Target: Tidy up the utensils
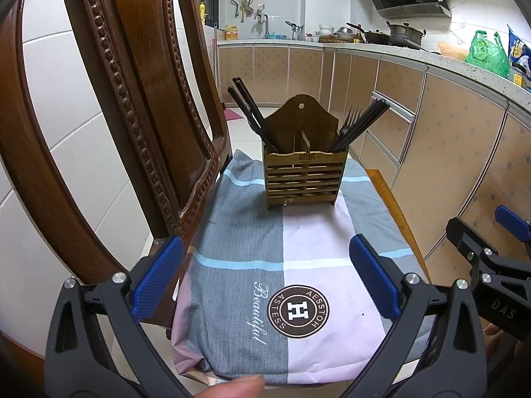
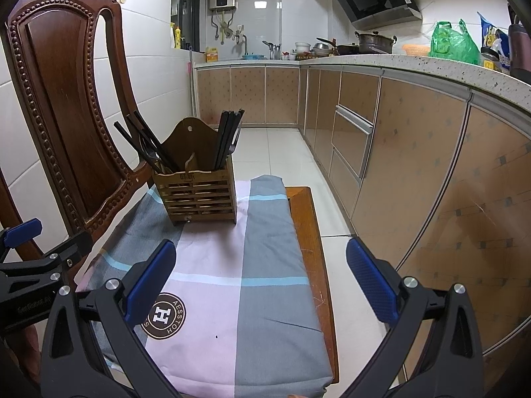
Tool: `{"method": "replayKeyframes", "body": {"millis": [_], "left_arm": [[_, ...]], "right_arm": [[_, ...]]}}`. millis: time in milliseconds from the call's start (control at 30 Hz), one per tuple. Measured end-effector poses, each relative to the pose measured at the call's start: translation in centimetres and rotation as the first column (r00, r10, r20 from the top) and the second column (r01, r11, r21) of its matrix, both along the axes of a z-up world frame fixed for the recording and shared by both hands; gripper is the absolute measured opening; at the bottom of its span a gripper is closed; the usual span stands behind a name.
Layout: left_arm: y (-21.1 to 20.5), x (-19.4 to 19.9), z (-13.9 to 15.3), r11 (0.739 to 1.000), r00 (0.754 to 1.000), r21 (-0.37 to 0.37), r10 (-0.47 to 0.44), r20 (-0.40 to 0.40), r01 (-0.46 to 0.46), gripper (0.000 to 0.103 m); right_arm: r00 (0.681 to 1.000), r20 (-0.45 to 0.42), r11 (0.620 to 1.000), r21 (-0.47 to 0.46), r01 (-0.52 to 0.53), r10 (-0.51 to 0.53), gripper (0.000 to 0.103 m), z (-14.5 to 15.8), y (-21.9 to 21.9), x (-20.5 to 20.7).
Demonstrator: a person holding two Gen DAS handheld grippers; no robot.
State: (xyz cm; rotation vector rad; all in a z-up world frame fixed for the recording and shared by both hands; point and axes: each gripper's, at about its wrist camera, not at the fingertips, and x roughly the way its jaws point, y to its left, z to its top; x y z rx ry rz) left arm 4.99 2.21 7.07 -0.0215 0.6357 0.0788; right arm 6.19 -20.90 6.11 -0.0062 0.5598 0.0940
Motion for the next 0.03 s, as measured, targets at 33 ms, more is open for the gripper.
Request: {"method": "replayKeyframes", "body": {"millis": [33], "left_arm": [[0.01,0.07,-0.07,1.0,1.0,-0.001,-0.001,-0.001,0.001,0.099]], "right_arm": [[1.0,-0.003,1.0,0.001,0.0,0.0,0.1,-0.01,0.01,0.02]]}}
